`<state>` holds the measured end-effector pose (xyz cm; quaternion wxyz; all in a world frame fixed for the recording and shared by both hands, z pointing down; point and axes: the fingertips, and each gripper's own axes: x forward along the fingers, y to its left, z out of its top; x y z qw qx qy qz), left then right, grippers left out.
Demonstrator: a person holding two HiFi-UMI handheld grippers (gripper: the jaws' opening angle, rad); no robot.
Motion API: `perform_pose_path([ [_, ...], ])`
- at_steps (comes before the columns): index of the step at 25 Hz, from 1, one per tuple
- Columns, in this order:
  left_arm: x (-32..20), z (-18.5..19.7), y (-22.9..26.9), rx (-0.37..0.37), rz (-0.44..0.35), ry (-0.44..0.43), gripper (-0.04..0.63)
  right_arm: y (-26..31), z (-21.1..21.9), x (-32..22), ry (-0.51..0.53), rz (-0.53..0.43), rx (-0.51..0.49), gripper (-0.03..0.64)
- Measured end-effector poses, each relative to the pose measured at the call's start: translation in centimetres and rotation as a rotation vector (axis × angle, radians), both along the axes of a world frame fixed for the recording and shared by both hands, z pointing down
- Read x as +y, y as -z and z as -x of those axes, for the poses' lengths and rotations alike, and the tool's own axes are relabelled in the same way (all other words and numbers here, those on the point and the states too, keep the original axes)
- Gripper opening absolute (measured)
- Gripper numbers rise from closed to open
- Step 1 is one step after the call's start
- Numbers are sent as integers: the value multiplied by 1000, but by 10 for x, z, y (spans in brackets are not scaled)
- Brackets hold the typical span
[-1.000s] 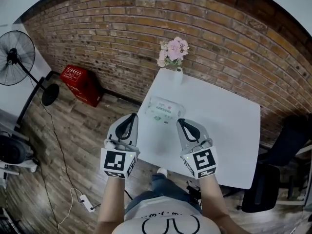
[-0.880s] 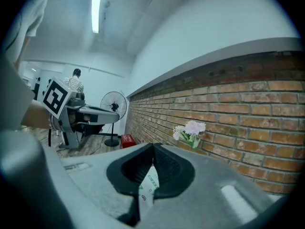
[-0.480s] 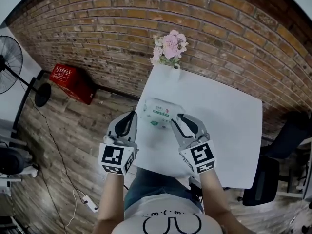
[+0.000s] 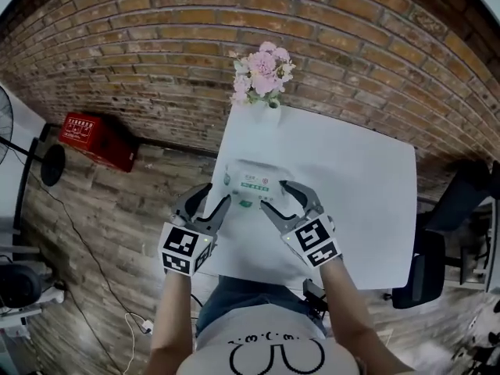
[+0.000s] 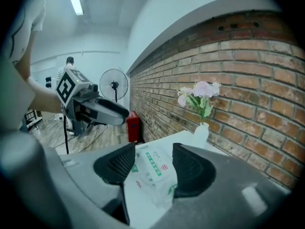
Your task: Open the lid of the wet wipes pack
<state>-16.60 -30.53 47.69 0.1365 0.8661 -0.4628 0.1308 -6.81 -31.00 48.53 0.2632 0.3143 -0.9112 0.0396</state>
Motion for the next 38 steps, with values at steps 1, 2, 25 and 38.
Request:
perform_pose_path([
  [1,-3,0,-9,-20,12,-27,187,-6,1,-3,5,11,13,235],
  [2,-6,0,-18,-39,23,-52,187,-12,3,-6,11,20,25,235],
  [25,-39,-28,-138,-174,247,-344,186,-117,30,-39,317,98,366,270],
  [38,-37,-27,-145,-203,249,-350,183,-114,31,-38,320,303,231,212],
])
